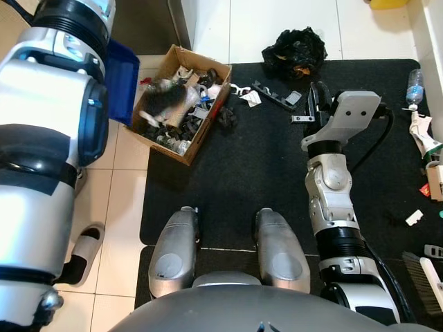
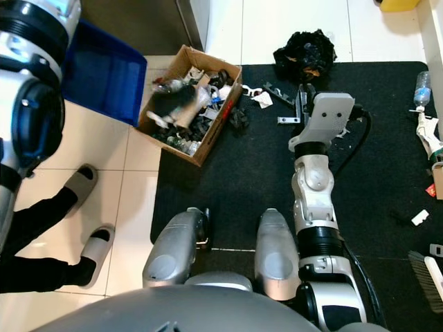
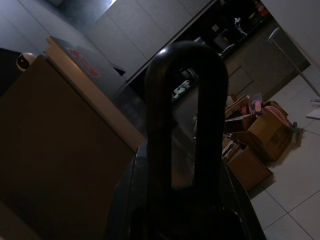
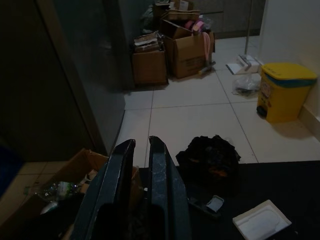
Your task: Sweep floor
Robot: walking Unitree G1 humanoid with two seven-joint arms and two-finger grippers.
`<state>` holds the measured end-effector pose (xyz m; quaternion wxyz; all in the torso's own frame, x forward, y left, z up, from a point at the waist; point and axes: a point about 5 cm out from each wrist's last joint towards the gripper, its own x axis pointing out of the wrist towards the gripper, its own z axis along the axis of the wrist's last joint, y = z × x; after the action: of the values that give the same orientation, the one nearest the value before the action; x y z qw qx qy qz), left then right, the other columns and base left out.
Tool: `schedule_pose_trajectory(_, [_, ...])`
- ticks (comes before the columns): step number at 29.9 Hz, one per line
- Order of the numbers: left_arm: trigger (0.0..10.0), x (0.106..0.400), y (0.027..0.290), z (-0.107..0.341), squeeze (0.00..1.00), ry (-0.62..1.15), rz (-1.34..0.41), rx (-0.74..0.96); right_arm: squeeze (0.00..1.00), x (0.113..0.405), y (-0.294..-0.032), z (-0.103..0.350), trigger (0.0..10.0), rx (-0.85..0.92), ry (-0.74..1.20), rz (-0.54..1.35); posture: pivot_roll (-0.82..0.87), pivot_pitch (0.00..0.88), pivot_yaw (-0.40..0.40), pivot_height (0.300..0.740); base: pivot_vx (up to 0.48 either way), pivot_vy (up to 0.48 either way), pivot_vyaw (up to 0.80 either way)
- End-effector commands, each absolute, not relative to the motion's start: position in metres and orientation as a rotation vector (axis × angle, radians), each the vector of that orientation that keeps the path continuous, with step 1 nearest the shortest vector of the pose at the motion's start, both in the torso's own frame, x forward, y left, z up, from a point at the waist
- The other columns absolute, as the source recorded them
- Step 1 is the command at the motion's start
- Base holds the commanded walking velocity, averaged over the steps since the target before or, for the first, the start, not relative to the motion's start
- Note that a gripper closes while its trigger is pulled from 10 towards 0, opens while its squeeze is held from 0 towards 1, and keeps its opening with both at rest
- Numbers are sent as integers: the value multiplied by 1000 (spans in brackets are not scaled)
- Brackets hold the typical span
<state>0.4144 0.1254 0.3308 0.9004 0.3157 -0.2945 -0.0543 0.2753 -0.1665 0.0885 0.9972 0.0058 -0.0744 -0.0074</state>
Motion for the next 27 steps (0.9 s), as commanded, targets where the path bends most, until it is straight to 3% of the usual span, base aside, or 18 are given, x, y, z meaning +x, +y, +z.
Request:
schedule_pose_trajectory(1, [10000, 414, 128, 338, 0, -627, -106, 711, 0, 274, -165, 87, 10000, 17, -138, -15, -47, 98, 157, 740, 0, 0, 0])
schedule_pose_trajectory(11, [10000, 413, 131, 341, 0, -632, -102, 627, 0, 276, -166, 87, 10000, 13, -135, -11, -46, 84, 147, 740, 0, 0, 0])
schedule_pose_trajectory(14, [10000, 414, 146, 347, 0, -609, -51, 355, 0, 278, -167, 87, 10000, 10, -136, -14, -46, 78, 143, 740, 0, 0, 0])
schedule_pose_trajectory(19, [10000, 415, 164, 342, 0, -585, -1, 149, 0, 279, -169, 87, 10000, 9, -131, -15, -37, 74, 130, 740, 0, 0, 0])
schedule_pose_trajectory(27, [10000, 416, 163, 287, 0, -459, -49, 82, 0, 284, -171, 86, 10000, 15, -119, -5, -16, 58, 96, 740, 0, 0, 0])
